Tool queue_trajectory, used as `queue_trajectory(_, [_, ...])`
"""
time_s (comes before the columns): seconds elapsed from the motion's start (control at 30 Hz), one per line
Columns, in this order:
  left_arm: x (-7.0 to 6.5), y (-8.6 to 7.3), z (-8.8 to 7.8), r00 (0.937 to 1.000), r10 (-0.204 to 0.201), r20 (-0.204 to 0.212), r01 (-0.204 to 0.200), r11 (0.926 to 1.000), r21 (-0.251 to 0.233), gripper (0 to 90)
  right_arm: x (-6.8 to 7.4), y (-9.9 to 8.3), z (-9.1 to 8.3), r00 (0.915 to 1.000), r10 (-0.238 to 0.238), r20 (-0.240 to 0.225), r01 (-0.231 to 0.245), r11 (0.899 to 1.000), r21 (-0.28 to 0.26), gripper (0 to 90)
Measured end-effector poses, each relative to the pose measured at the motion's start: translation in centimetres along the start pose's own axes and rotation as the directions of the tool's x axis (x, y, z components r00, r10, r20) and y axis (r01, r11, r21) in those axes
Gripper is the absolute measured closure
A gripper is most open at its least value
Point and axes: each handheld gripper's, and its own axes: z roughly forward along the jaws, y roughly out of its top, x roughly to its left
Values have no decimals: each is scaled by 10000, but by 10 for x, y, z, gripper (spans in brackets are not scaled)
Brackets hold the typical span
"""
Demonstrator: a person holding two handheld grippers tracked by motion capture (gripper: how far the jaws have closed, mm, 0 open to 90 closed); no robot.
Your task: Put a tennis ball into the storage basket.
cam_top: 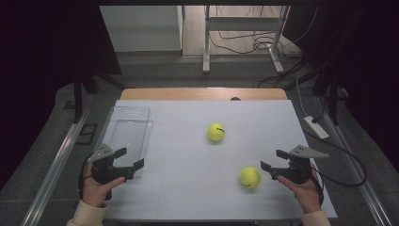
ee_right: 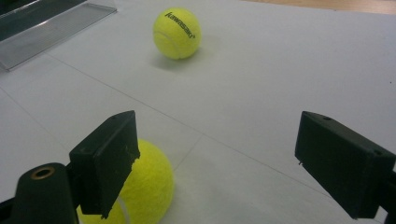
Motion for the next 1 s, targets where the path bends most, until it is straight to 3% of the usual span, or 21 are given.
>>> queue_trajectory(1.0, [-5, 3, -2, 9999, 158, 51, -157, 9999, -30, 99, -2, -1, 4, 10000, 25, -52, -24, 9998, 220, 135])
